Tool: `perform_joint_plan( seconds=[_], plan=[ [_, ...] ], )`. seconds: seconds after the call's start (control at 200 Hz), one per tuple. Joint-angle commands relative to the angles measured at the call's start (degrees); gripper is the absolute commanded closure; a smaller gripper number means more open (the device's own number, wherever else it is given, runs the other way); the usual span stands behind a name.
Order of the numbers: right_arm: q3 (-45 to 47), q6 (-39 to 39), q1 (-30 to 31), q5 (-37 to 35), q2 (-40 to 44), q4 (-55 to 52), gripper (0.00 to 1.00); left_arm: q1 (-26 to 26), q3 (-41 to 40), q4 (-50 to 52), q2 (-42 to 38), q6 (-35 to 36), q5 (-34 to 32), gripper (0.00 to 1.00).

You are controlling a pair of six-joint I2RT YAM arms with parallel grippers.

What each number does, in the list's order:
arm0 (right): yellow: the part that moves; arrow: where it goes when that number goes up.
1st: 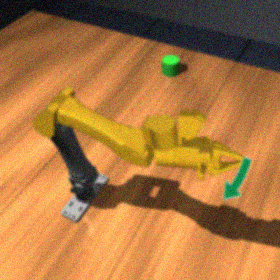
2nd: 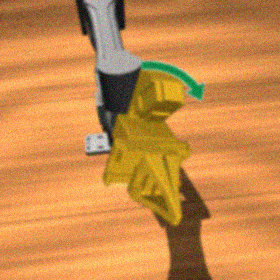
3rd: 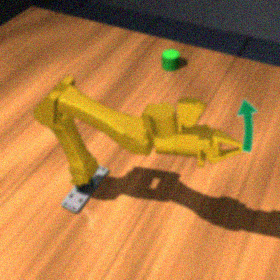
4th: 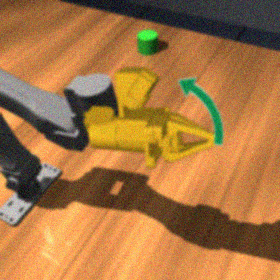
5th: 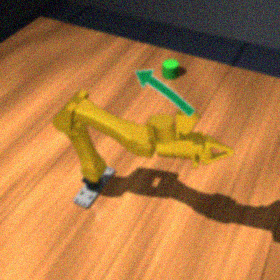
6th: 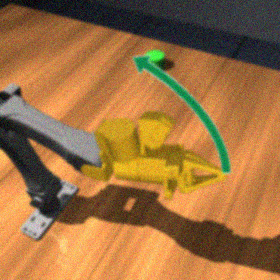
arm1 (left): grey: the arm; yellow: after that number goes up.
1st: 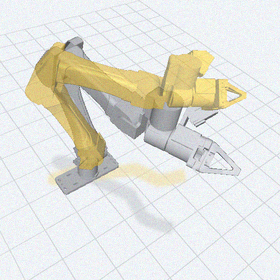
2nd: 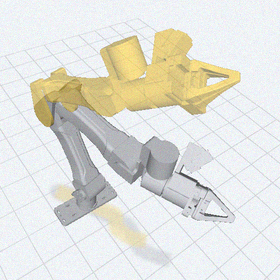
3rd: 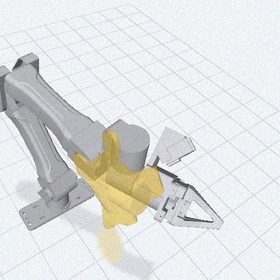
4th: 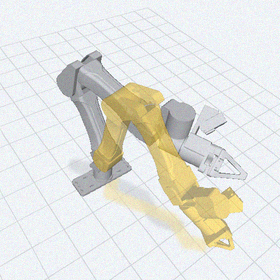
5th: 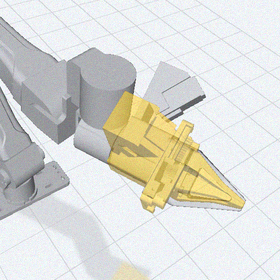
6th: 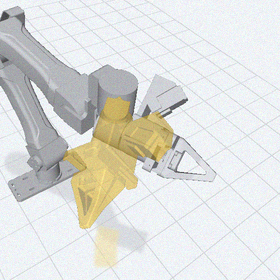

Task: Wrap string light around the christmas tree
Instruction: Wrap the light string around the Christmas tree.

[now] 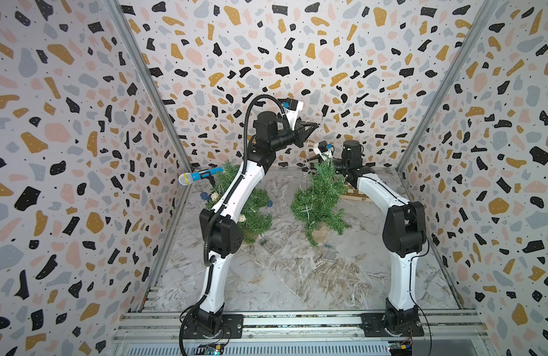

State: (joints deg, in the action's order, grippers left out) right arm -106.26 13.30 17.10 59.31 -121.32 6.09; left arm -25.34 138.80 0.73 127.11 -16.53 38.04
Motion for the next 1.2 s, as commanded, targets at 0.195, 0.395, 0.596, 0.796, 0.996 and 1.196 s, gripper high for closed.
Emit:
perform_joint_plan(
  seconds=[0.195,0.395,0.596,0.796,0.996,1.196],
  plan=[
    [-0.3,-11.0,1.3,-9.3,0.2,12.7,0.90,-0.6,1.1,-3.0,-0.5,0.7,0.3,0.91],
    [6.9,-18.0,-0.8,-16.8,4.9,22.8,1.00,-0.6,0.8,-2.6,-1.5,1.6,0.4,0.91],
    [10.3,-15.2,-1.6,-16.8,7.5,20.6,1.00,-0.6,0.9,-3.0,-1.6,1.6,0.3,0.92],
    [11.4,-14.6,-2.5,-21.6,9.0,19.7,1.00,-0.3,0.0,-0.3,-3.3,2.7,-0.1,0.90],
    [10.4,-12.4,-5.2,-45.3,14.5,9.0,1.00,2.1,-7.3,6.7,-11.2,3.4,-7.2,0.56],
    [13.9,-14.9,-7.6,-49.8,21.5,7.7,1.00,2.4,-17.4,18.5,-20.5,5.5,-15.0,0.52]
  ],
)
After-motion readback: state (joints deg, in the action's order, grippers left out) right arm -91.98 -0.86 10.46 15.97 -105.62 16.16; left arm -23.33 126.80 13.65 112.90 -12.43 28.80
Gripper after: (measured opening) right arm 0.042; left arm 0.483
